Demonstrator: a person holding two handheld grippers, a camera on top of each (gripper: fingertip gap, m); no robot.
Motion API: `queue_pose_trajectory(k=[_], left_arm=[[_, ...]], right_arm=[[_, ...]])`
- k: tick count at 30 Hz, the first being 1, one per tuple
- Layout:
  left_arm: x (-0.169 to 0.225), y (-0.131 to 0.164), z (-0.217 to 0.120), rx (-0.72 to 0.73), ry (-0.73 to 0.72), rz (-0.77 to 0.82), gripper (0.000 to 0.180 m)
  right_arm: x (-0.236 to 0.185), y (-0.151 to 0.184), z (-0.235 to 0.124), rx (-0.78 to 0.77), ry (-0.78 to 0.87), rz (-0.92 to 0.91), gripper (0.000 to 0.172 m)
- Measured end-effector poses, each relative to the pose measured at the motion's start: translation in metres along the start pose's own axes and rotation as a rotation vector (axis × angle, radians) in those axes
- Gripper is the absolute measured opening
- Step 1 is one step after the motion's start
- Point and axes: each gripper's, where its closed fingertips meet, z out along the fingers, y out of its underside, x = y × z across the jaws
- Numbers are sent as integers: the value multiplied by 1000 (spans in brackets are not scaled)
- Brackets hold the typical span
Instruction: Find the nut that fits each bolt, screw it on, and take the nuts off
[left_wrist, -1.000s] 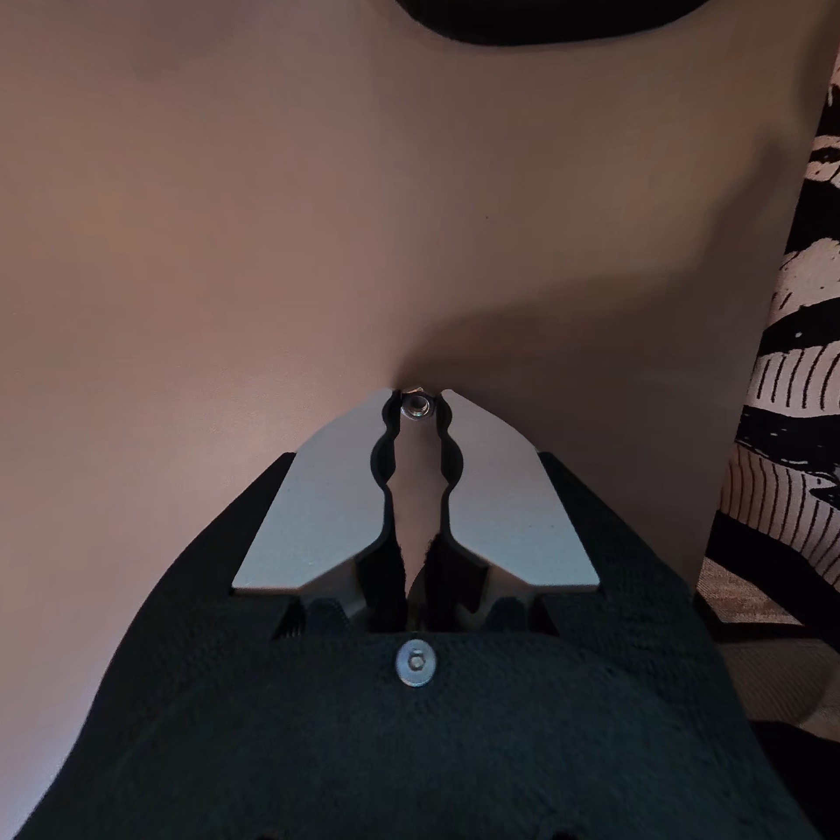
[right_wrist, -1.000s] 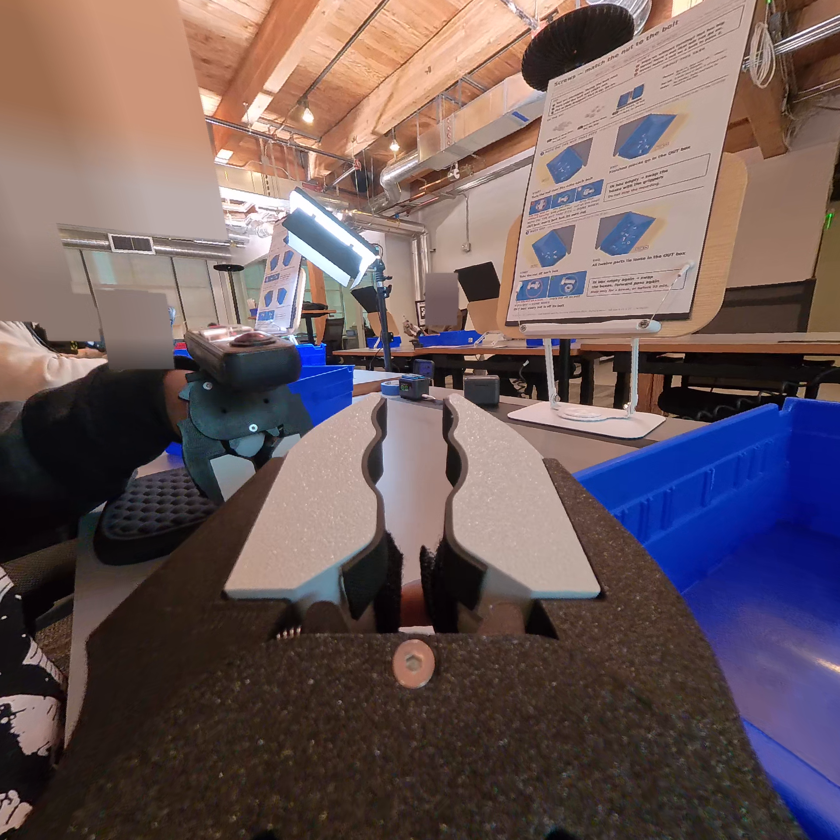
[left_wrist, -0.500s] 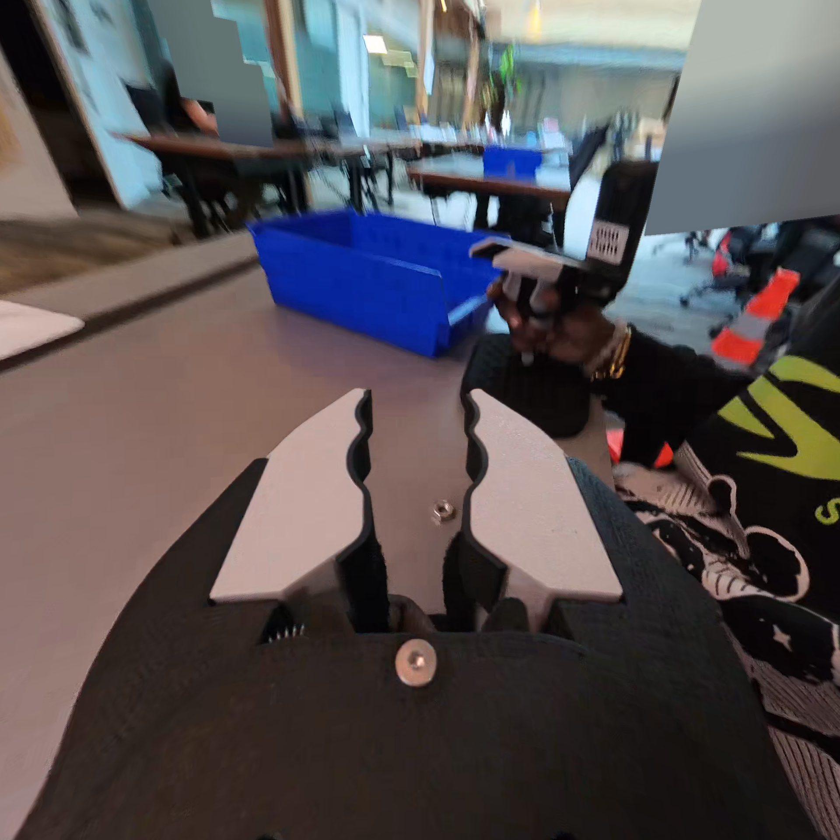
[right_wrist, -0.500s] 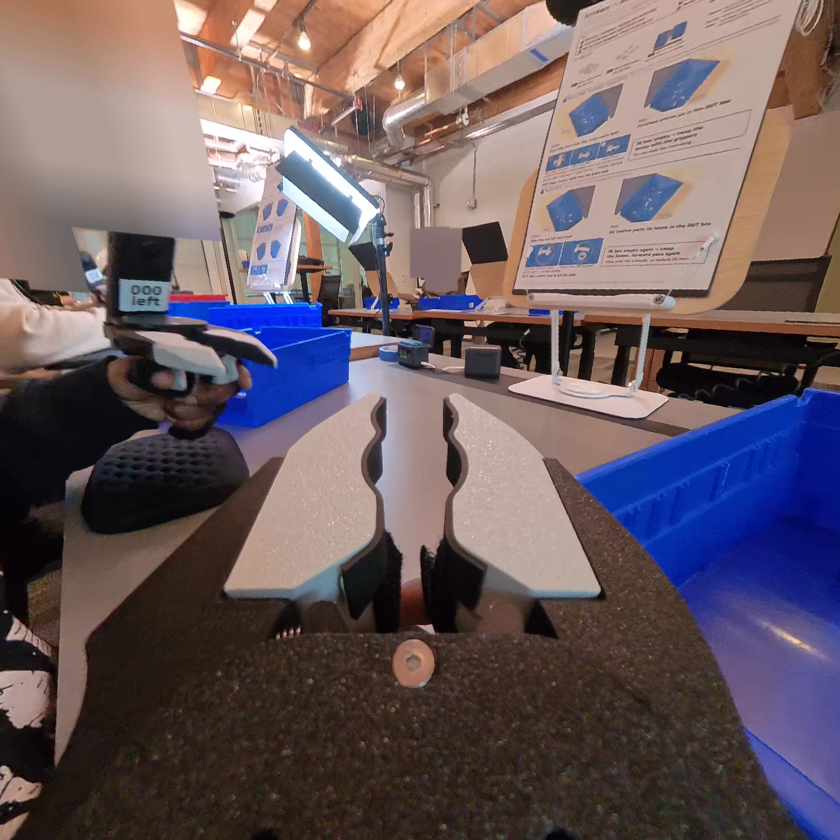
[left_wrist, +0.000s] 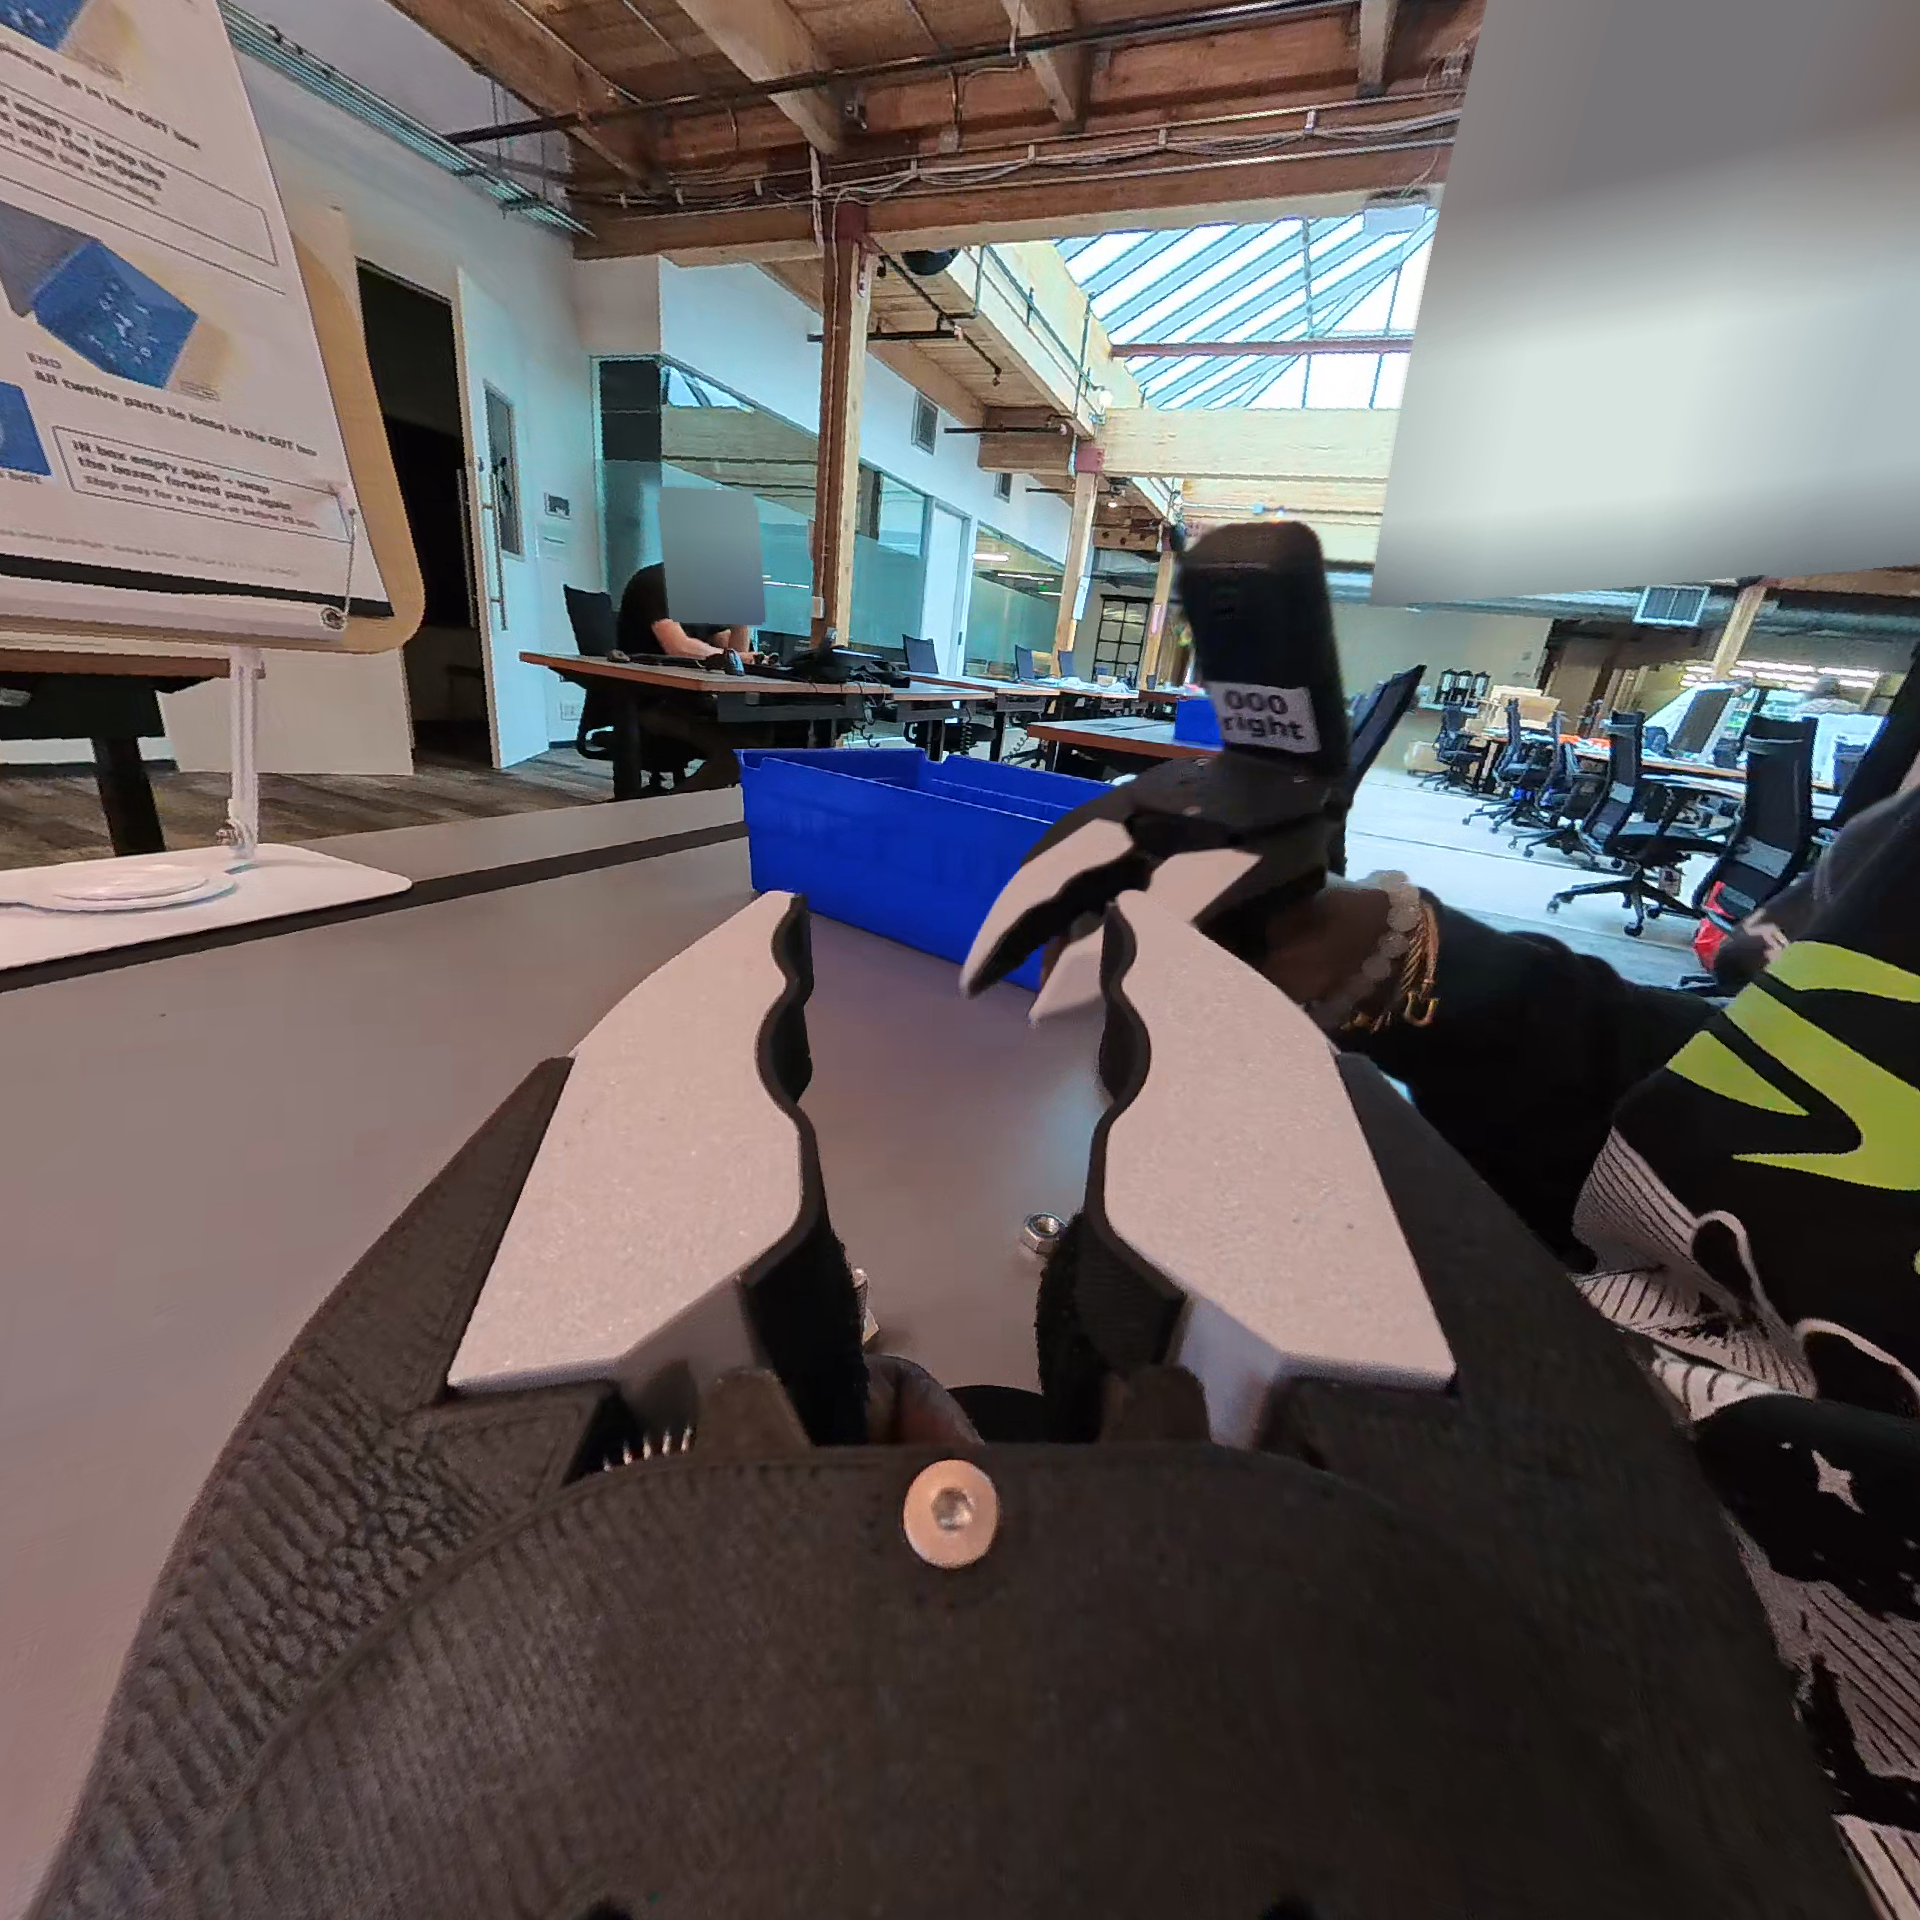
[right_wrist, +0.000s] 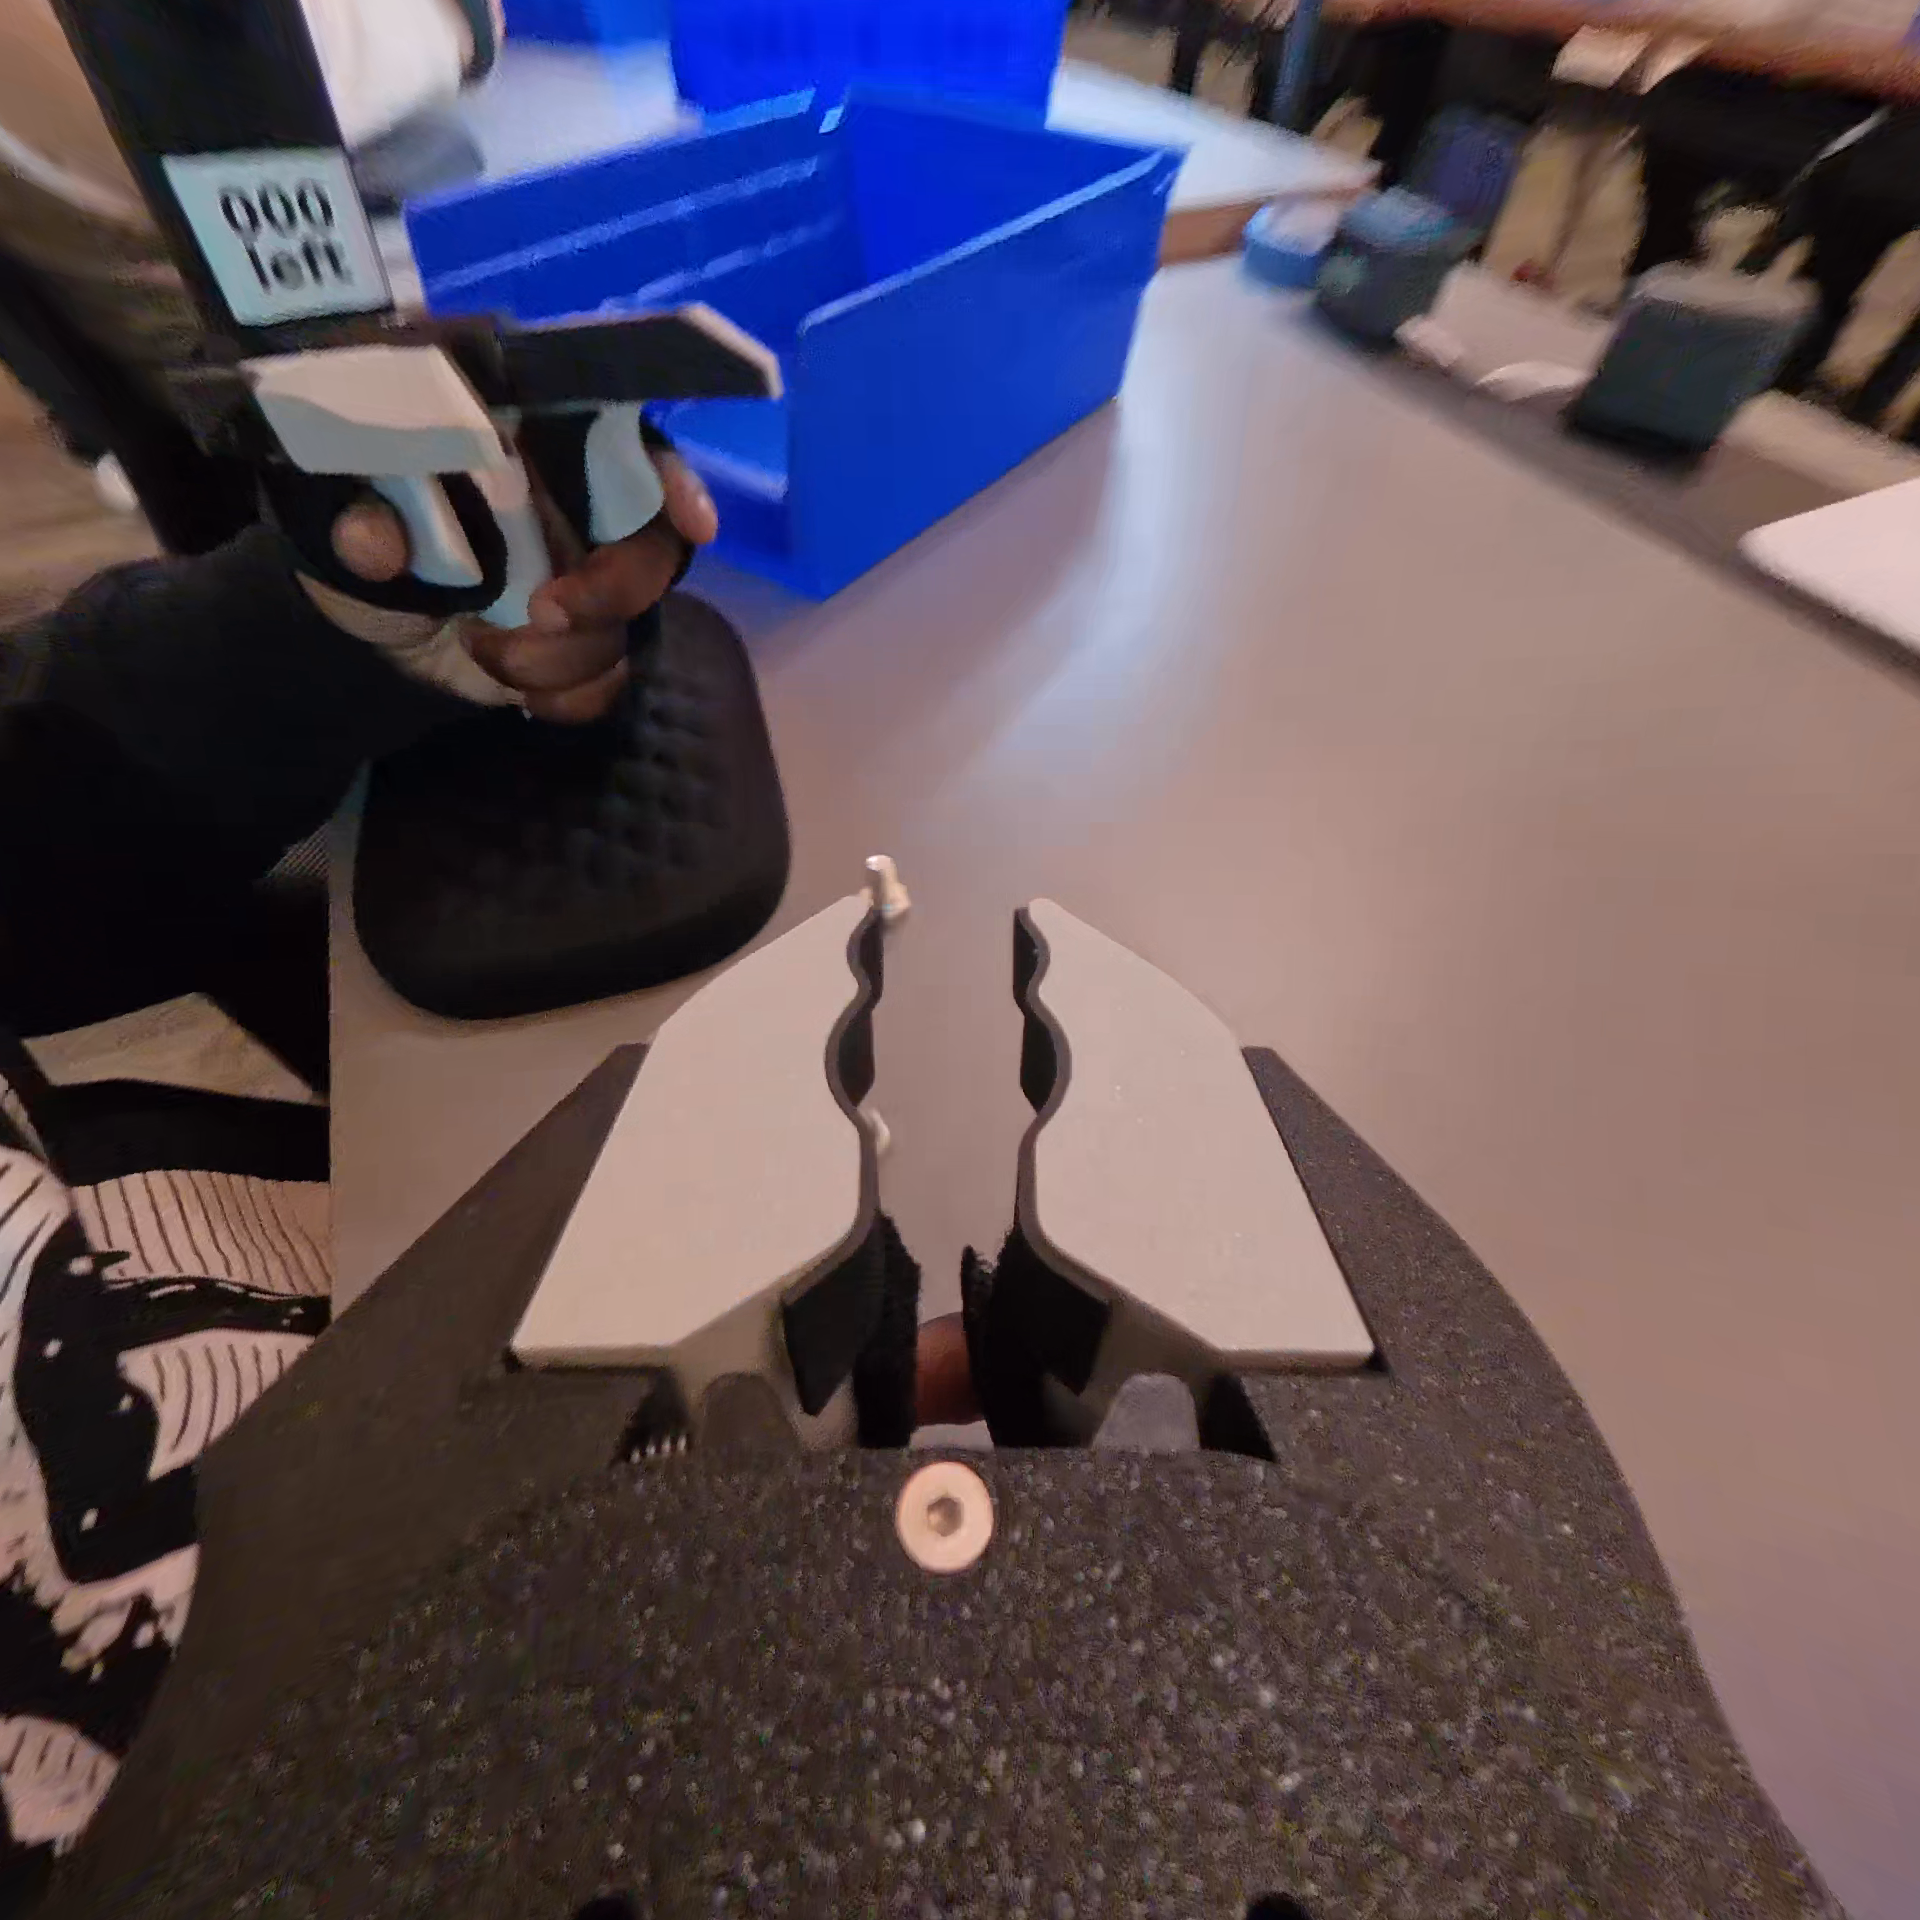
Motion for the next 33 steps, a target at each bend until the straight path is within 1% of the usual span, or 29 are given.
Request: queue_pose_trajectory(k=[3,6,9,15,17,20,23,25,28,29,31,33], left_arm=[[1,-1,-1,7,5,6,54],[2,-1,-1,9,10,6,53],[2,0,-1,5,13,8,53],[3,0,-1,4,16,17,53],[4,0,-1,5,16,21,53],[3,1,-1,-3,7,31,53],[3,6,3,-41,-15,60,53],[4,11,8,-93,-45,109,53],[2,18,19,-176,-154,214,52],[2,18,23,-181,-201,233,50],[3,16,32,-169,-282,246,48],[7,21,41,-200,-331,306,46]], right_arm=[[-14,12,42,-123,-64,-28,22],[-17,27,64,-222,-81,-69,22],[-14,31,73,-240,-65,-87,22],[-17,35,85,-261,-85,-104,18],[-18,37,87,-270,-91,-121,8],[-15,32,82,-257,-73,-134,8],[-13,8,65,-166,-75,-79,8],[-13,-11,47,-104,-89,-38,8],[-15,-40,21,-13,-91,9,8],[-17,-48,15,11,-87,19,8],[-21,-57,6,43,-75,29,8],[-25,-62,2,55,-64,34,8]])
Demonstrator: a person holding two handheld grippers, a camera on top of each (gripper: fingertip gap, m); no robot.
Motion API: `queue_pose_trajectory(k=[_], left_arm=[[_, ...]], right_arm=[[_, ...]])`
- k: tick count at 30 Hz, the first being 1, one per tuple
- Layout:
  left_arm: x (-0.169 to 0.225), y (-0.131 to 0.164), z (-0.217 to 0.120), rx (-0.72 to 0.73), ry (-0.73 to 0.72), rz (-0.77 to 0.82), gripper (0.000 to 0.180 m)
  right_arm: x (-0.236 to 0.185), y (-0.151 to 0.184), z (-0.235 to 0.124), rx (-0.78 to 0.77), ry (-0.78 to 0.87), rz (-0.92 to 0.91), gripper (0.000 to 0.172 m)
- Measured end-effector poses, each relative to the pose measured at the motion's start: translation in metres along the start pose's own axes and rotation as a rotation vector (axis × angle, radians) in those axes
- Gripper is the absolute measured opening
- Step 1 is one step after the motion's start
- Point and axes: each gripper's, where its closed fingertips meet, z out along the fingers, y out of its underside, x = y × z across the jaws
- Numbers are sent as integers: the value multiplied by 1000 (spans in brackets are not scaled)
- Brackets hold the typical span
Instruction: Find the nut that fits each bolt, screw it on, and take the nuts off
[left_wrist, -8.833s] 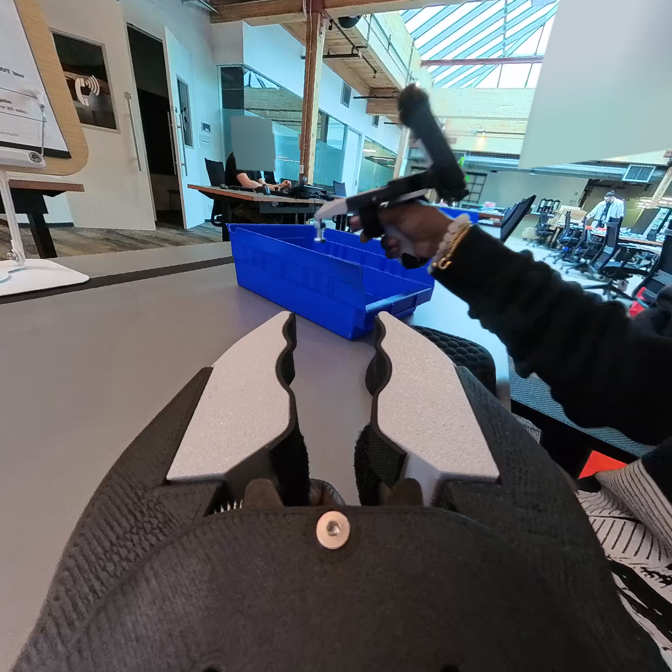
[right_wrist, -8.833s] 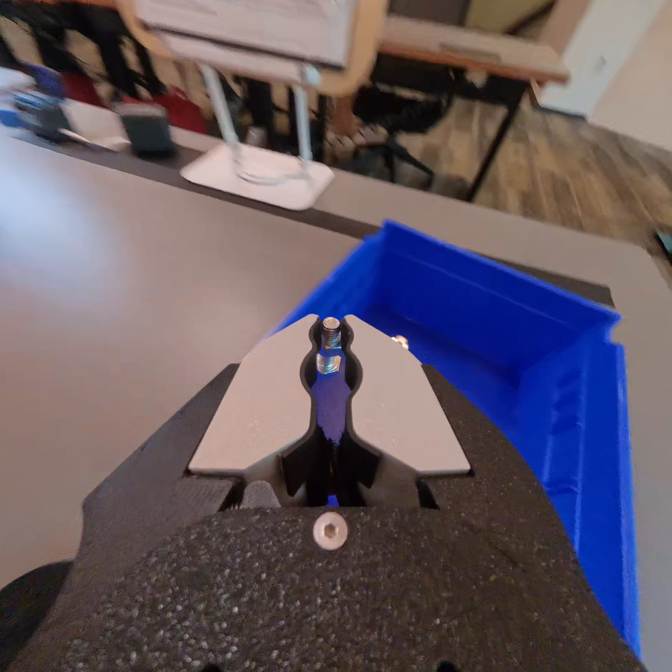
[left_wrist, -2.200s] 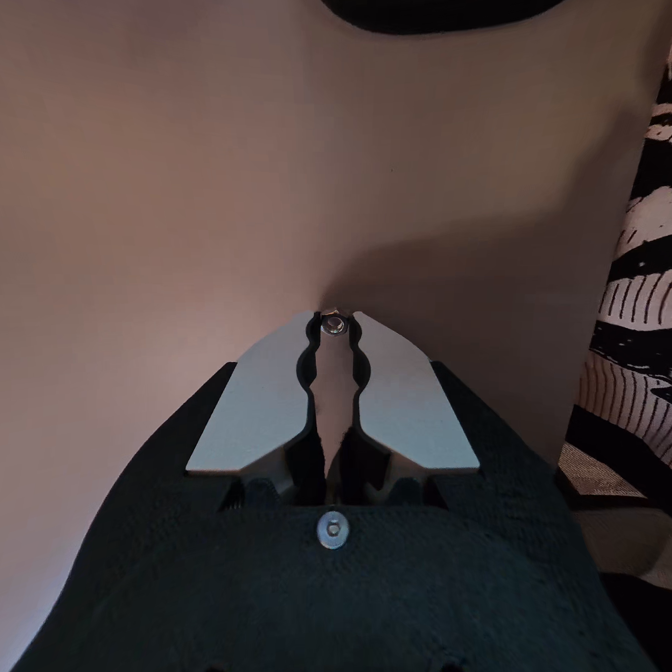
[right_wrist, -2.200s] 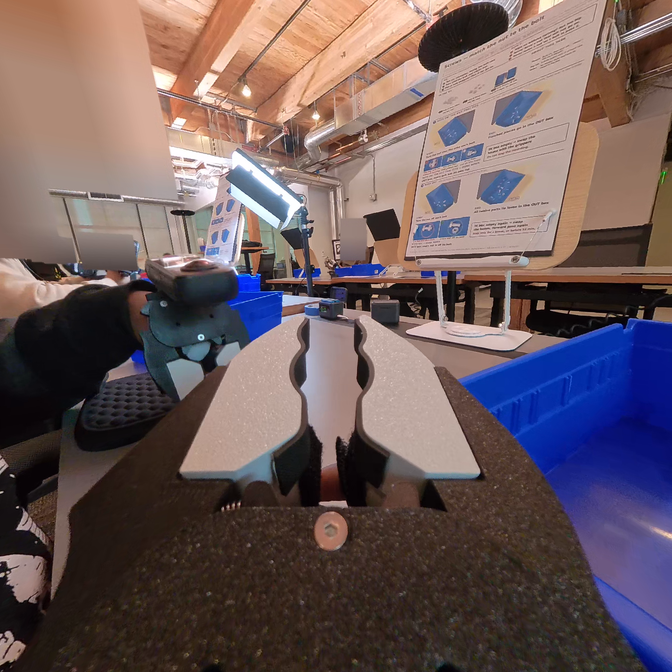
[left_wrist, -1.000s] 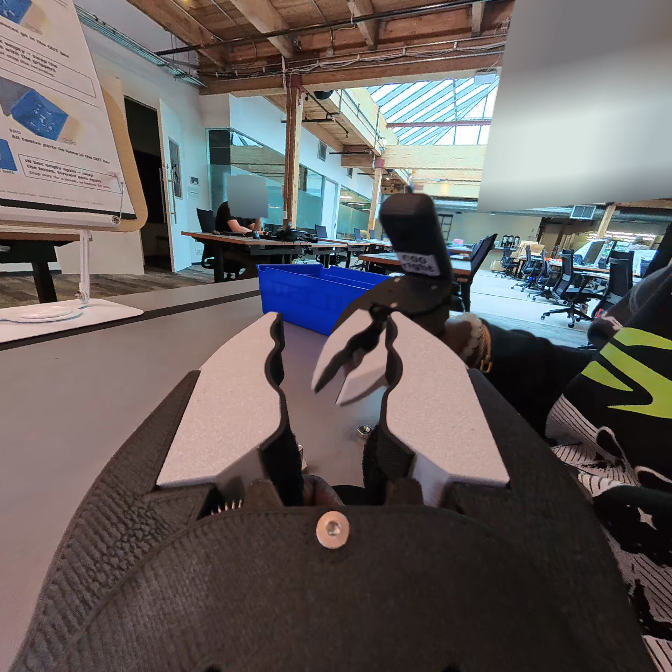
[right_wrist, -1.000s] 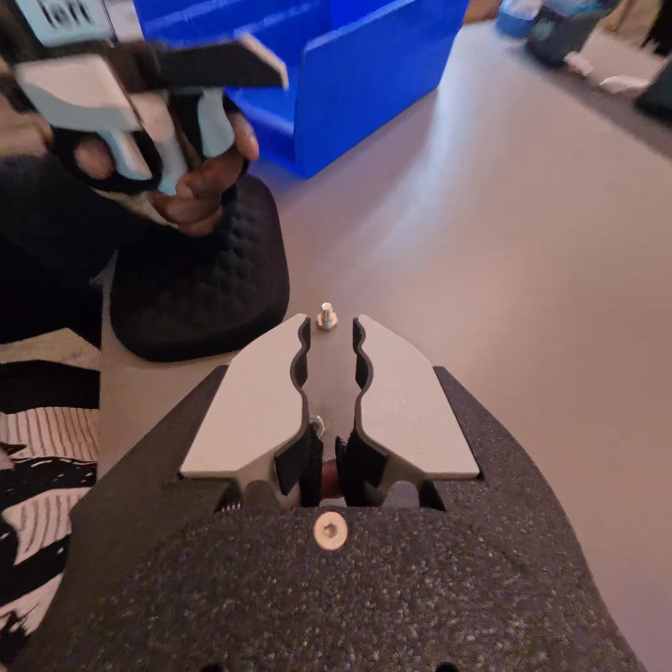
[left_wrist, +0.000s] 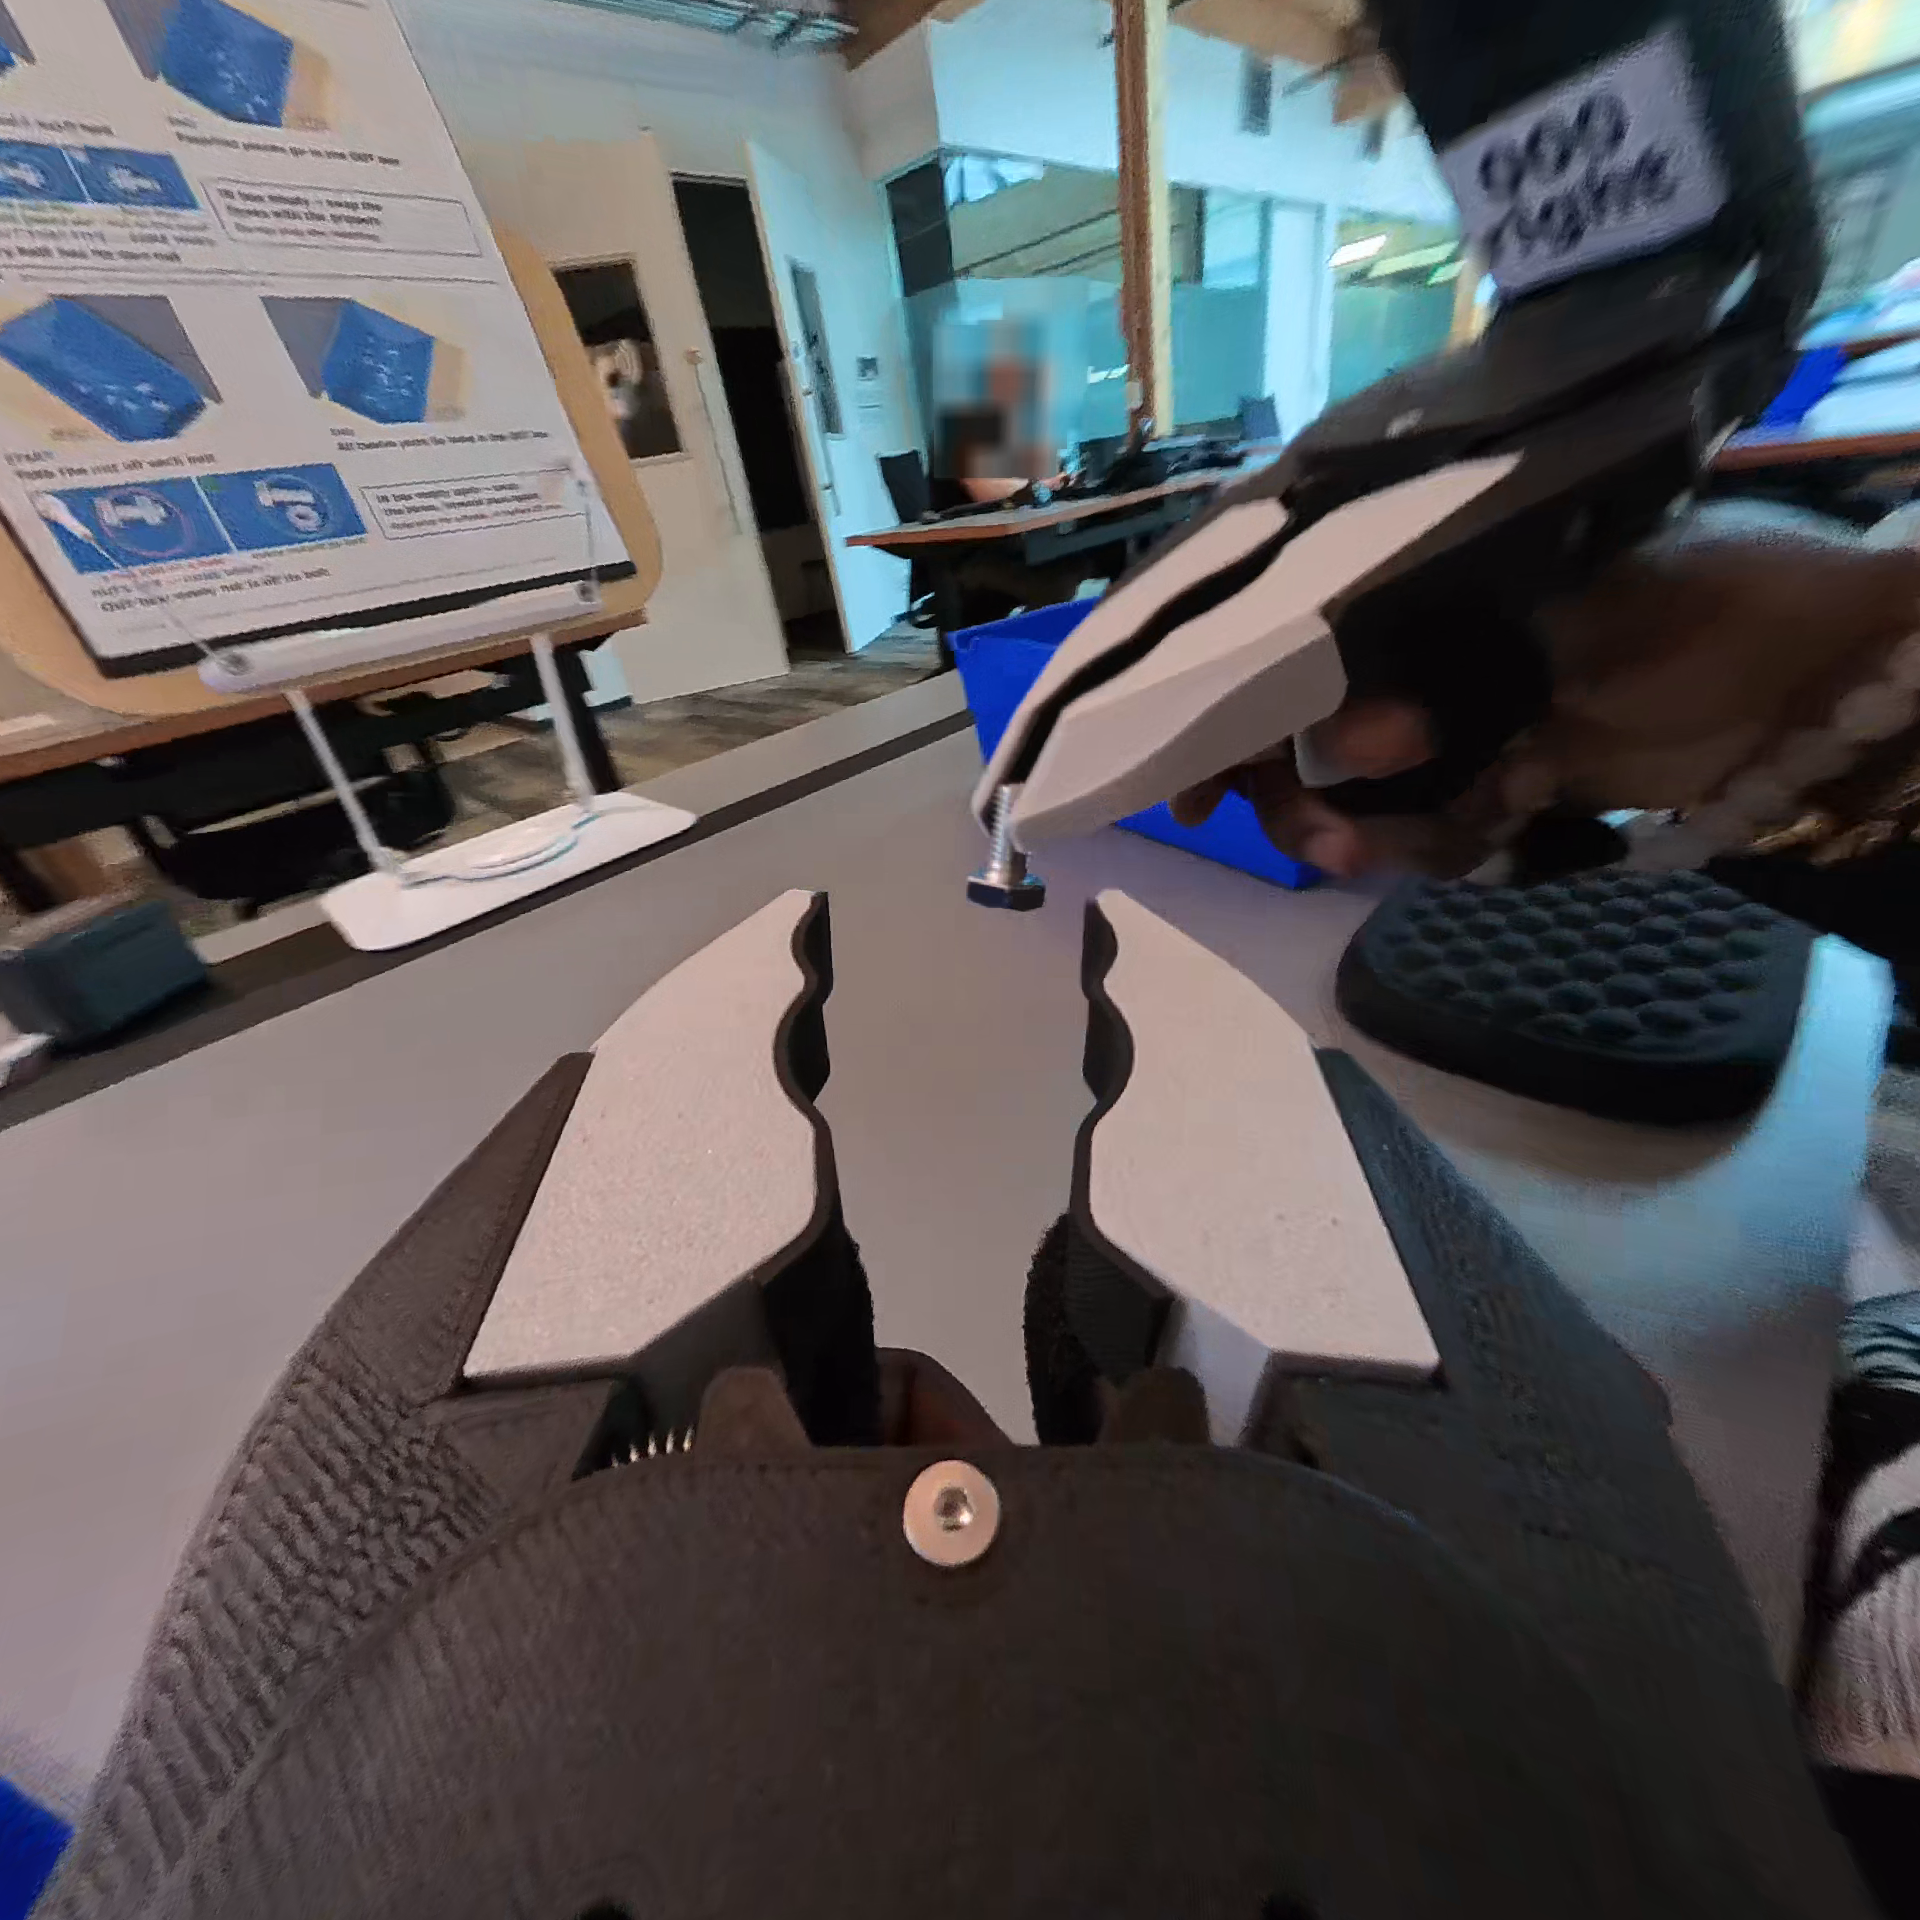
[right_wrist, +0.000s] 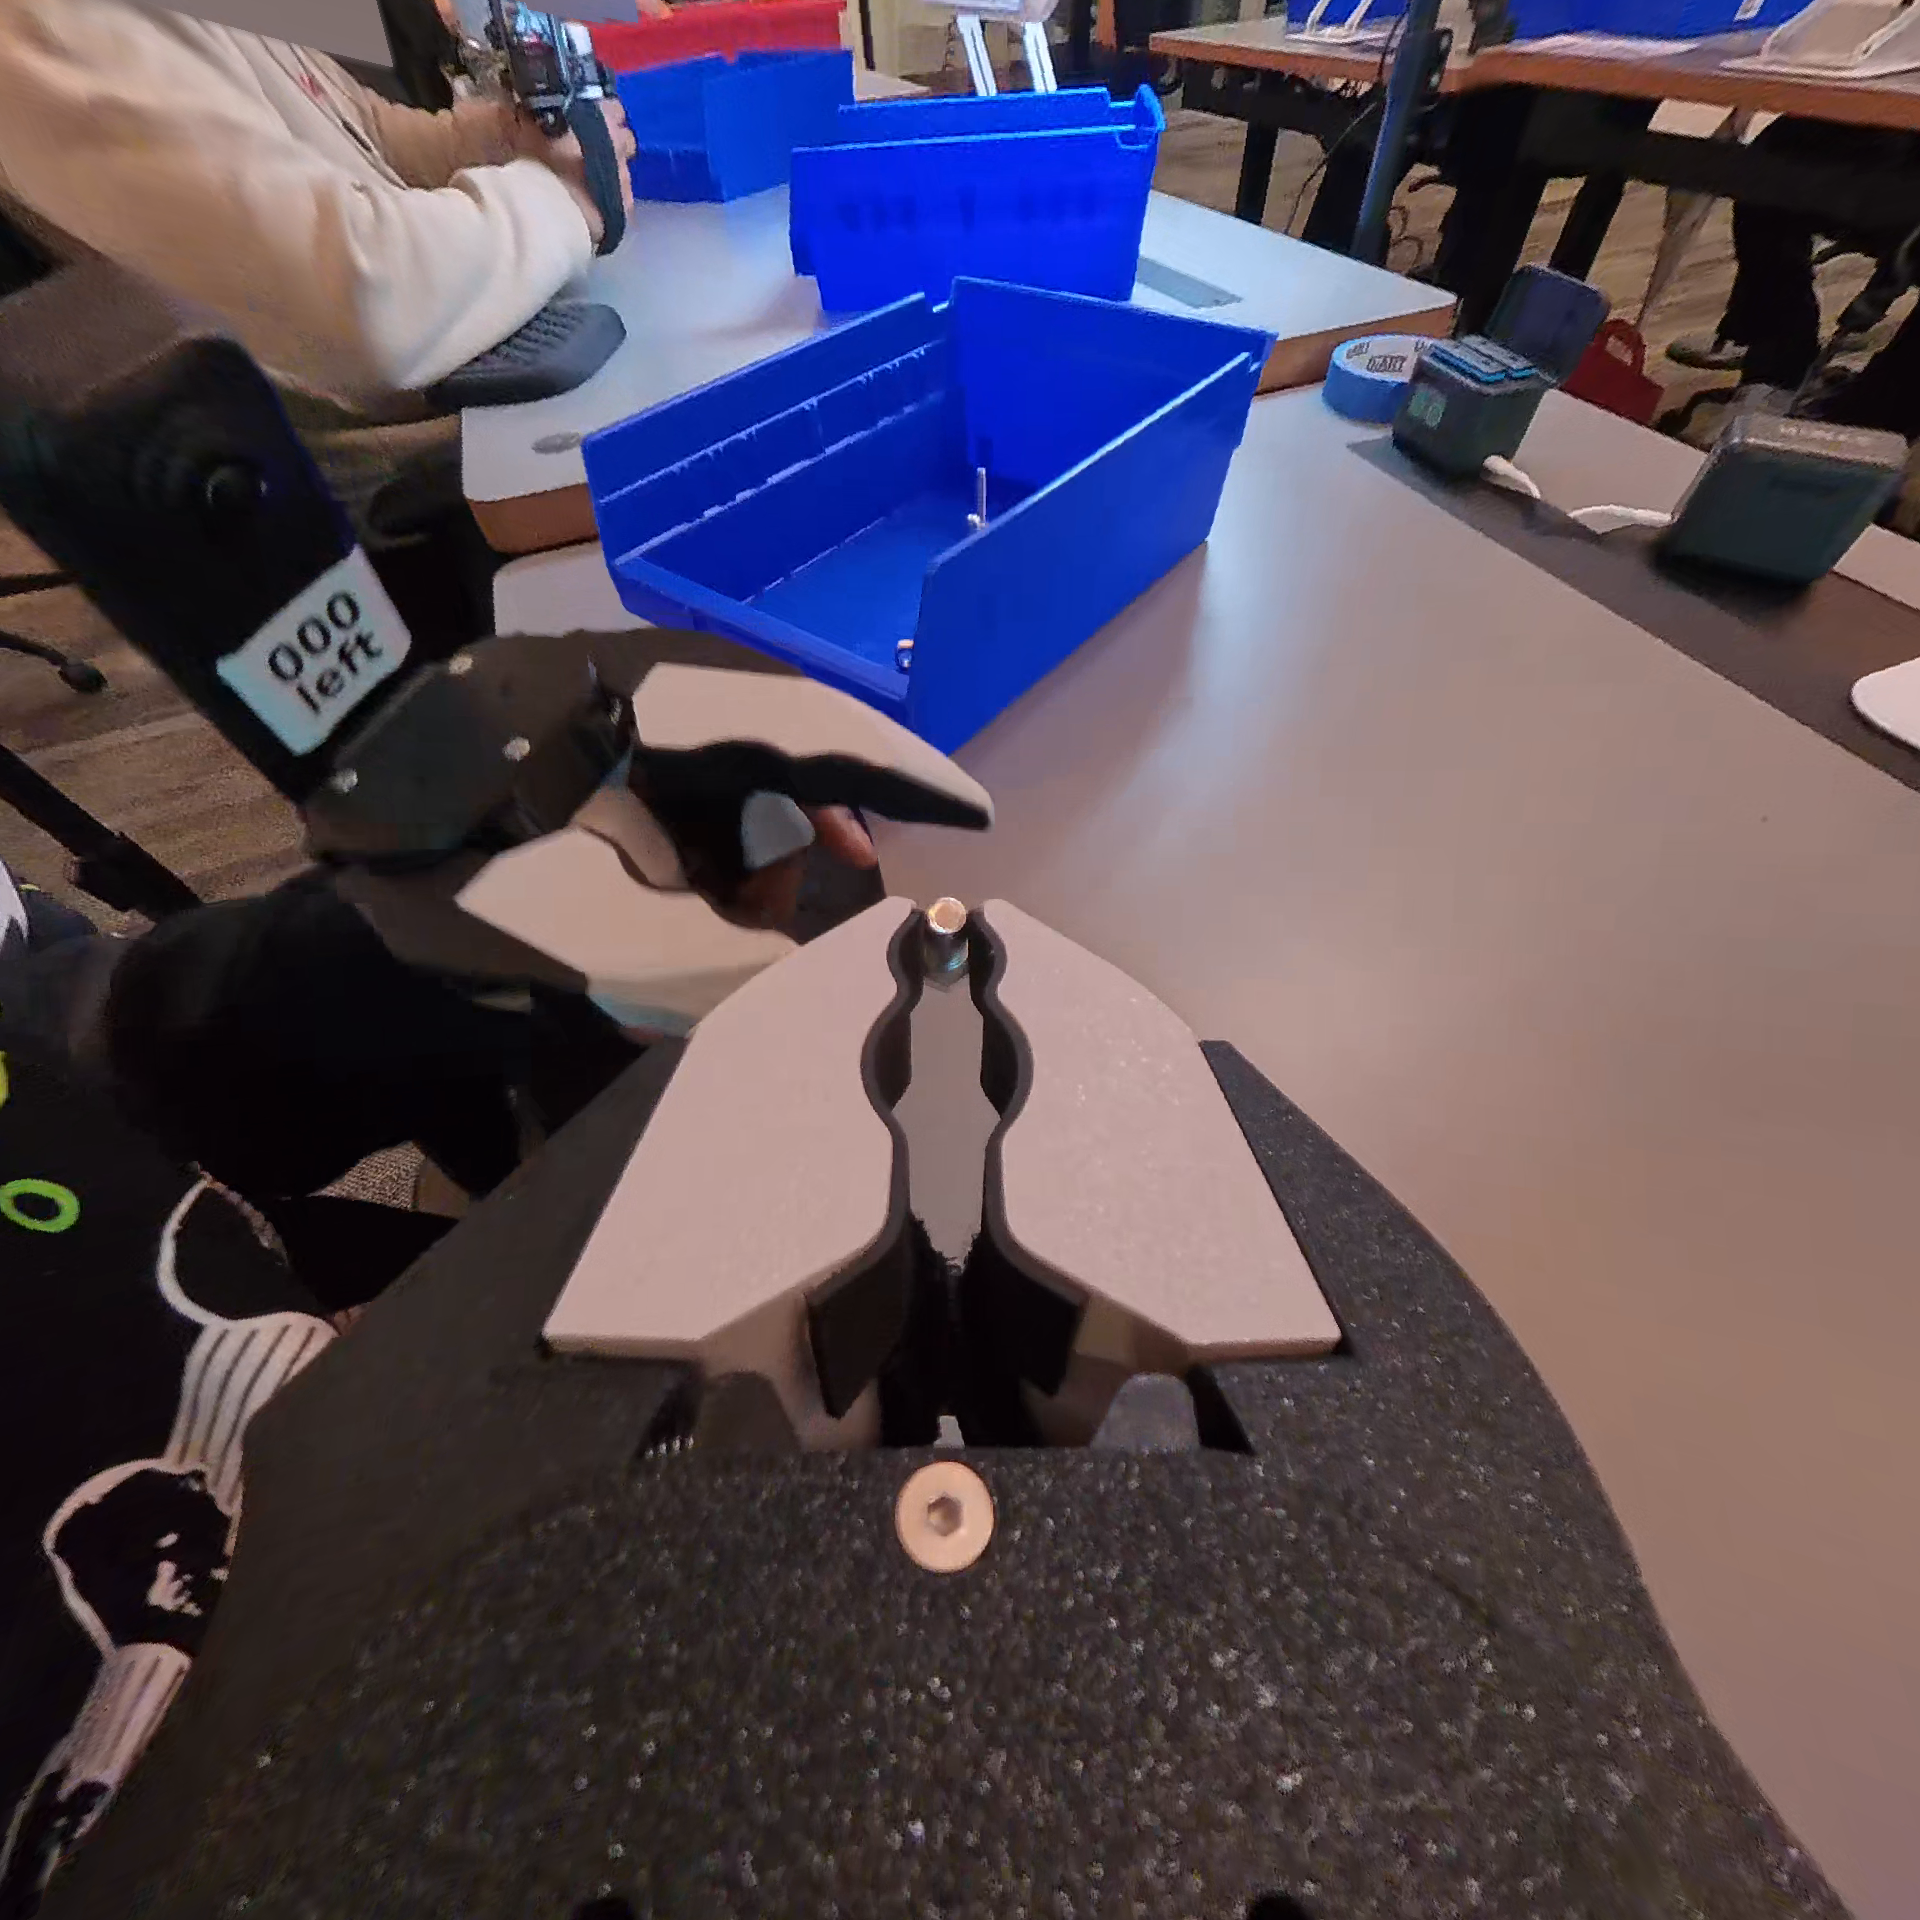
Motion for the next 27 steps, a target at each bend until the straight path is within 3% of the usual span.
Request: queue_pose_trajectory(k=[4,15,22,24,27], left_arm=[[7,2,7,-34,-64,127,40],[12,4,9,-32,-37,116,15],[10,4,5,-5,27,24,15],[5,1,-1,34,70,-41,15],[-2,-3,-12,90,124,-124,15]], right_arm=[[-6,-1,-2,-9,14,-4,8],[-9,-1,-1,-4,6,3,8],[-9,0,-2,4,-28,2,14],[-6,9,-7,-43,-58,-26,24],[2,52,-12,-276,-135,-111,27]])
